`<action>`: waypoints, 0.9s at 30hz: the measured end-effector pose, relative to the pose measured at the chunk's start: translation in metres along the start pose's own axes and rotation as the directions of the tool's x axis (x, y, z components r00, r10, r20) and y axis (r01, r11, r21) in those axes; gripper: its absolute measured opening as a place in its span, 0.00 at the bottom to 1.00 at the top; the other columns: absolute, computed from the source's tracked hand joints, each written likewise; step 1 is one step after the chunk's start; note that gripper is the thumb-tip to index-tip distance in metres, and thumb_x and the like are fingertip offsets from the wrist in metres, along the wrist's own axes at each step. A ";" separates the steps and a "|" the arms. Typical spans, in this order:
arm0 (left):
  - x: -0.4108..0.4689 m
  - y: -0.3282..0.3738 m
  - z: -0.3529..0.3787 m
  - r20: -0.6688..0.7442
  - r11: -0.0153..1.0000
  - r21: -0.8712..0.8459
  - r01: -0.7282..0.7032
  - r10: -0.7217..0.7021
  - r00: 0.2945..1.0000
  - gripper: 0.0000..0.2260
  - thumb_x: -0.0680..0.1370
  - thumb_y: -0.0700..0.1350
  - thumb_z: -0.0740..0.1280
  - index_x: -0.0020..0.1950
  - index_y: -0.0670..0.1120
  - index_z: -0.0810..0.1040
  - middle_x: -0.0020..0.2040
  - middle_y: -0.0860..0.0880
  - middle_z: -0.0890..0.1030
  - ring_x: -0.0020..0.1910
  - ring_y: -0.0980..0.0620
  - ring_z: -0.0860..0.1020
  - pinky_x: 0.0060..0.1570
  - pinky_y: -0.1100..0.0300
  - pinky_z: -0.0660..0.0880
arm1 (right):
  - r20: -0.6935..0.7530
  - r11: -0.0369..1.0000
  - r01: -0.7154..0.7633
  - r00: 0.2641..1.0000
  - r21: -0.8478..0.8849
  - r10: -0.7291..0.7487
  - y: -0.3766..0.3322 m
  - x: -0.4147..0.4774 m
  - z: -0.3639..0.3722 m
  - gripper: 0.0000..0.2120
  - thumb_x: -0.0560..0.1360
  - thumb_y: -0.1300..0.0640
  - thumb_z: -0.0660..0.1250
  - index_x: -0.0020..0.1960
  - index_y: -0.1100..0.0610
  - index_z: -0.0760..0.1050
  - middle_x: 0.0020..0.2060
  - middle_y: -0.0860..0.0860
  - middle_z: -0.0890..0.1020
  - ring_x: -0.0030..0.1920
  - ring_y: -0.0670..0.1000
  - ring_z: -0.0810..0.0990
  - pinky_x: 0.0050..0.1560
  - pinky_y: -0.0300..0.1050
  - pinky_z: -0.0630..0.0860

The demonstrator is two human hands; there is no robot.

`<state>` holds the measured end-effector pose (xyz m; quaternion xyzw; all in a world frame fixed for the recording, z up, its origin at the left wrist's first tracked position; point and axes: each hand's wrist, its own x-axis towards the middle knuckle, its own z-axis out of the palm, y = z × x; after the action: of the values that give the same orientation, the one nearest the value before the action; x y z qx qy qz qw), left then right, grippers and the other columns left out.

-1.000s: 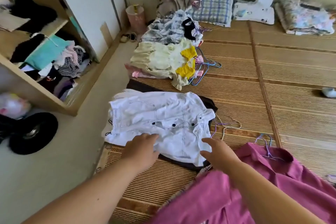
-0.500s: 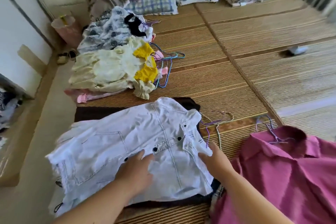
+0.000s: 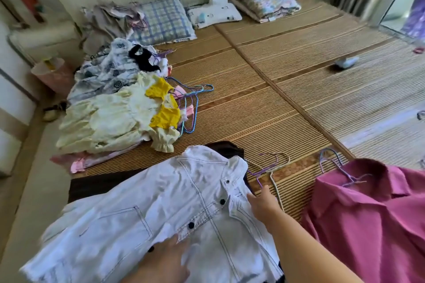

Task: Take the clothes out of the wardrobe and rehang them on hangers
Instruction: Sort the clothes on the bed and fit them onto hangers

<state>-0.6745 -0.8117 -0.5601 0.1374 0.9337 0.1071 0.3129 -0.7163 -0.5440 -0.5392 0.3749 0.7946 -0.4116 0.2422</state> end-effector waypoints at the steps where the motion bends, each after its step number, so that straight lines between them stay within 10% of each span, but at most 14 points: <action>1: 0.003 -0.008 0.006 0.018 0.998 0.016 -0.059 0.059 0.998 0.20 0.73 0.63 0.41 0.61 0.74 0.62 0.74 0.67 0.43 0.71 0.70 0.58 0.63 0.78 0.49 | 0.010 0.999 0.018 1.000 -0.036 -0.017 -0.001 0.001 0.001 0.26 0.80 0.51 0.58 0.74 0.61 0.57 0.67 0.59 0.67 0.61 0.59 0.71 0.62 0.53 0.70; 5: -0.005 0.006 -0.009 0.020 0.996 0.040 -0.075 0.074 0.997 0.26 0.71 0.56 0.63 0.69 0.68 0.63 0.73 0.56 0.65 0.73 0.53 0.63 0.71 0.62 0.58 | -0.008 0.982 0.111 0.994 0.156 -0.111 -0.010 -0.007 0.005 0.15 0.80 0.54 0.59 0.61 0.62 0.72 0.43 0.55 0.76 0.42 0.53 0.74 0.43 0.43 0.70; 10: -0.017 0.026 -0.039 0.142 0.996 0.081 0.037 -0.048 0.989 0.28 0.77 0.51 0.61 0.76 0.54 0.58 0.76 0.47 0.57 0.75 0.48 0.59 0.71 0.55 0.60 | -0.009 0.928 0.280 0.958 0.247 -0.287 -0.029 -0.045 0.001 0.11 0.81 0.57 0.55 0.57 0.54 0.75 0.38 0.49 0.76 0.31 0.48 0.71 0.32 0.39 0.67; 16: -0.058 0.043 -0.147 -0.236 0.996 -0.081 0.048 -0.066 0.969 0.34 0.75 0.50 0.65 0.77 0.55 0.52 0.78 0.46 0.51 0.76 0.47 0.55 0.73 0.56 0.57 | -0.035 0.811 0.551 0.831 0.196 -0.555 -0.079 -0.136 -0.050 0.11 0.81 0.56 0.57 0.56 0.46 0.76 0.29 0.43 0.71 0.25 0.42 0.65 0.26 0.34 0.61; 20: -0.112 0.065 -0.260 -0.621 0.998 -0.022 -0.057 0.031 0.783 0.42 0.73 0.48 0.70 0.78 0.51 0.45 0.77 0.38 0.44 0.76 0.40 0.50 0.72 0.50 0.53 | 0.003 0.706 0.681 0.720 0.195 -0.694 -0.133 -0.223 -0.106 0.11 0.80 0.58 0.58 0.51 0.44 0.76 0.25 0.45 0.64 0.20 0.42 0.59 0.22 0.35 0.56; 23: -0.160 0.075 -0.341 -0.803 0.992 0.080 -0.098 0.123 0.583 0.42 0.70 0.54 0.69 0.76 0.51 0.48 0.76 0.36 0.52 0.75 0.35 0.52 0.70 0.39 0.56 | -0.022 0.616 0.773 0.626 0.154 -0.780 -0.179 -0.288 -0.150 0.10 0.80 0.56 0.59 0.48 0.44 0.77 0.29 0.49 0.67 0.24 0.44 0.61 0.26 0.39 0.59; 27: -0.222 0.094 -0.426 -0.747 0.979 0.191 -0.072 0.192 0.637 0.31 0.75 0.69 0.52 0.74 0.55 0.60 0.69 0.49 0.72 0.73 0.42 0.62 0.68 0.38 0.58 | -0.115 0.489 0.872 0.485 -0.007 -0.867 -0.225 -0.368 -0.215 0.07 0.78 0.52 0.62 0.49 0.45 0.79 0.33 0.46 0.77 0.28 0.40 0.69 0.28 0.34 0.63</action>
<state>-0.7484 -0.8438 -0.0771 0.1697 0.9710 0.1103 -0.1275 -0.6901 -0.5955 -0.0607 -0.0507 0.8753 -0.4784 -0.0498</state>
